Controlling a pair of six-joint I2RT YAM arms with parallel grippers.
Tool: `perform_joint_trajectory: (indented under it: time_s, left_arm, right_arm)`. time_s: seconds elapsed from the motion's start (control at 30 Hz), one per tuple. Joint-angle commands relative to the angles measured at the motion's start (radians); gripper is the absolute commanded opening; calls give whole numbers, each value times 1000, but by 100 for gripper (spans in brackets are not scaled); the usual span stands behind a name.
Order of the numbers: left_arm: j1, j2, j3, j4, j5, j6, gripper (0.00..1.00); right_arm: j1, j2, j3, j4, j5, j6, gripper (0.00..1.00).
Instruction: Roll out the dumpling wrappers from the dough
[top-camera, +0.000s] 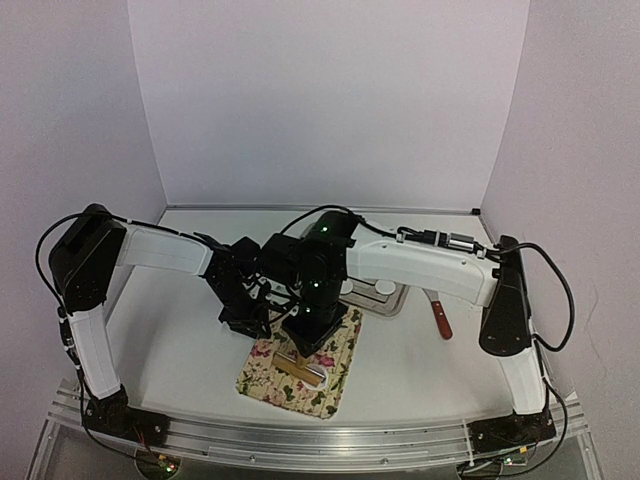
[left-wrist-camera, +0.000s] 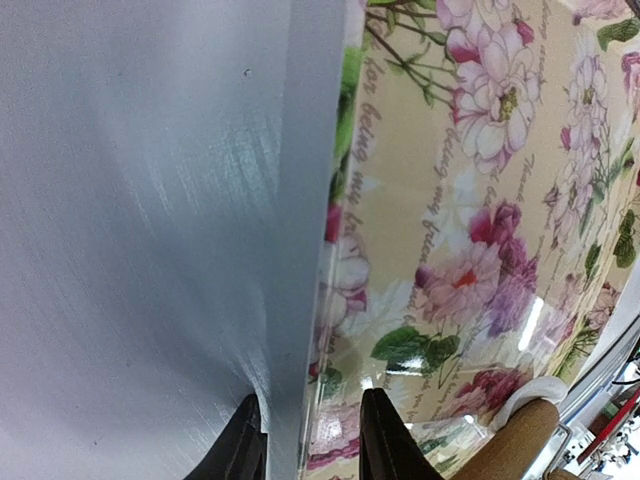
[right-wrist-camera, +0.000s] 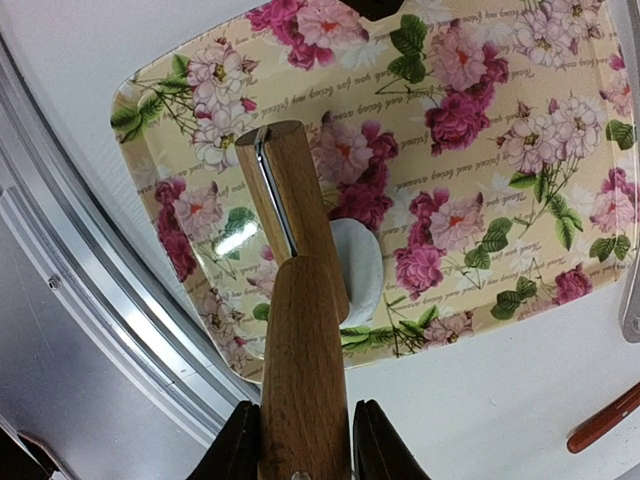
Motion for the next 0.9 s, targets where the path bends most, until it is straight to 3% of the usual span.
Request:
perform_joint_trajectory:
  time_s: [0.0,0.13,0.3,0.43,0.63,0.87]
  left_arm:
    - [2,-1,-30,-6,-23,-8,42]
    - [2,-4,-31,-5,-25,-9,42]
    - [4,-16,-16,-14,-45,-17,42]
    - [6,-14,-8,-5,-49,-23,42]
    - [21,-1,40,-5,-63,8,42]
    - [27,-34,72,-39,-81,20,52]
  right_arm:
    - [5,49,-44,-273,8,3,0]
    - [5,58,-19,-263,11,19,0]
    - [8,41,198,-327,3,66,0]
    - [16,-23,263,-335,-28,121,0]
    - [24,-145,74,-335,1,183,0]
    - [24,-183,-48,-335,25,191,0]
